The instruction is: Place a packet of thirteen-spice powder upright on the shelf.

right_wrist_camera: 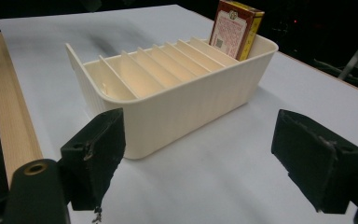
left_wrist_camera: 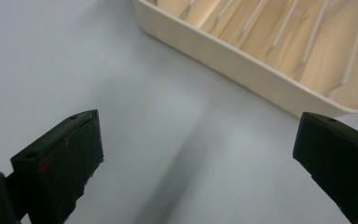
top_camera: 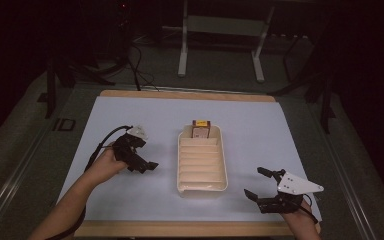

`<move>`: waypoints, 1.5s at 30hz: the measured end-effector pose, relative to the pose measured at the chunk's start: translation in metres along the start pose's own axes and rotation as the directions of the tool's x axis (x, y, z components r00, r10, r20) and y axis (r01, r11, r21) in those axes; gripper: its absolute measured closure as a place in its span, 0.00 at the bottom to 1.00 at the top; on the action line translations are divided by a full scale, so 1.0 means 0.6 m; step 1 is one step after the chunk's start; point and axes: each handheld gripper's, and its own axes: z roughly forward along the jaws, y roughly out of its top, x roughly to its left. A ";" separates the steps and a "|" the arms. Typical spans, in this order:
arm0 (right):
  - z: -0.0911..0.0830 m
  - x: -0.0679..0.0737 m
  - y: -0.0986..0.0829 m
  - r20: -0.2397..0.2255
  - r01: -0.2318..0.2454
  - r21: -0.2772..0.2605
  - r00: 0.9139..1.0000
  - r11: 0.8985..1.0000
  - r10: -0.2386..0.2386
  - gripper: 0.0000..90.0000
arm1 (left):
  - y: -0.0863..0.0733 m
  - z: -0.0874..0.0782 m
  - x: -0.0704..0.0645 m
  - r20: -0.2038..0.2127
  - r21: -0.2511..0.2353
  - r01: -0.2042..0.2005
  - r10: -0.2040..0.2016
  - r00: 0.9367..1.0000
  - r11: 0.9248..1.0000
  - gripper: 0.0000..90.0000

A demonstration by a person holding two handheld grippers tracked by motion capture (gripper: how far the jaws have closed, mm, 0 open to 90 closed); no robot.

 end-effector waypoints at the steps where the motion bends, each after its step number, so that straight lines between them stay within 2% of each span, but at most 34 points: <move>1: 0.000 0.001 0.001 -0.002 0.001 -0.003 1.000 1.000 -0.001 0.20 | -0.008 0.000 -0.003 -0.017 -0.019 0.003 -0.003 1.000 1.000 0.02; 2: 0.000 0.001 0.001 -0.002 0.001 -0.003 1.000 1.000 -0.001 0.20 | -0.008 0.000 -0.003 -0.017 -0.019 0.003 -0.003 1.000 1.000 0.02; 3: -0.001 0.001 0.001 -0.001 0.002 -0.004 1.000 1.000 -0.002 0.20 | -0.022 0.003 -0.010 -0.051 -0.030 0.011 -0.012 0.999 0.999 0.02; 7: -0.002 -0.001 0.000 0.015 -0.008 -0.003 1.000 1.000 0.008 0.19 | -0.039 -0.001 -0.023 -0.075 -0.076 0.036 -0.042 0.996 0.996 0.02; 9: -0.002 -0.001 0.000 0.018 -0.014 -0.004 1.000 1.000 0.014 0.20 | -0.044 -0.001 -0.029 -0.081 -0.080 0.043 -0.049 0.995 0.996 0.02; 11: -0.002 -0.002 0.001 0.023 -0.020 -0.011 1.000 1.000 0.020 0.20 | -0.051 0.000 -0.039 -0.054 -0.083 0.033 -0.037 0.998 0.996 0.02; 13: -0.003 -0.002 0.001 0.022 -0.024 -0.013 0.999 1.000 0.024 0.20 | -0.059 0.001 -0.054 -0.098 -0.078 0.000 -0.008 0.995 0.997 0.02; 14: -0.003 -0.002 0.001 0.026 -0.022 -0.014 0.999 1.000 0.022 0.20 | -0.063 0.001 -0.061 -0.106 -0.081 -0.006 -0.003 0.994 0.997 0.02; 19: -0.005 -0.005 -0.002 0.044 -0.030 -0.005 0.999 1.000 0.030 0.20 | -0.085 -0.011 -0.082 -0.104 -0.156 0.040 -0.056 0.993 0.987 0.02; 21: -0.005 -0.006 -0.002 0.067 -0.025 -0.001 0.997 1.000 0.025 0.20 | -0.095 -0.015 -0.095 -0.142 -0.153 0.026 -0.048 0.989 0.988 0.02; 22: -0.006 -0.007 -0.002 0.072 -0.026 -0.001 0.997 1.000 0.026 0.20 | -0.099 -0.017 -0.100 -0.158 -0.165 0.022 -0.048 0.986 0.986 0.02; 25: -0.009 -0.008 -0.003 0.089 -0.028 -0.007 0.996 1.000 0.028 0.20 | -0.112 -0.022 -0.110 -0.139 -0.179 0.034 -0.059 0.988 0.983 0.02; 27: -0.010 -0.010 -0.003 0.086 -0.039 -0.017 0.995 0.999 0.040 0.20 | -0.118 -0.022 -0.118 -0.131 -0.185 0.023 -0.048 0.990 0.982 0.02; 31: -0.012 -0.012 -0.005 0.084 -0.049 -0.026 0.995 0.998 0.051 0.19 | -0.129 -0.020 -0.135 -0.145 -0.198 0.018 -0.048 0.988 0.980 0.02; 33: -0.014 -0.012 -0.007 0.091 -0.049 -0.024 0.995 0.998 0.051 0.19 | -0.133 -0.022 -0.144 -0.153 -0.228 0.035 -0.071 0.986 0.973 0.02; 35: -0.014 -0.012 -0.009 0.102 -0.052 -0.023 0.993 0.998 0.054 0.19 | -0.135 -0.023 -0.149 -0.158 -0.232 0.038 -0.076 0.984 0.972 0.02; 37: -0.014 -0.014 -0.013 0.110 -0.054 -0.019 0.992 0.998 0.055 0.19 | -0.136 -0.024 -0.152 -0.187 -0.234 0.016 -0.061 0.980 0.972 0.02; 39: -0.013 -0.015 -0.016 0.119 -0.058 -0.013 0.991 0.998 0.059 0.20 | -0.137 -0.026 -0.151 -0.197 -0.250 0.011 -0.062 0.979 0.968 0.02; 40: -0.012 -0.015 -0.017 0.127 -0.061 -0.009 0.990 0.998 0.061 0.19 | -0.137 -0.027 -0.149 -0.195 -0.257 0.017 -0.069 0.978 0.966 0.02; 42: -0.012 -0.017 -0.018 0.139 -0.069 -0.009 0.988 0.998 0.070 0.19 | -0.140 -0.029 -0.145 -0.217 -0.263 0.020 -0.079 0.973 0.965 0.02; 45: -0.016 -0.019 -0.018 0.160 -0.064 -0.015 0.985 0.998 0.065 0.19 | -0.144 -0.028 -0.137 -0.213 -0.270 0.043 -0.103 0.972 0.962 0.02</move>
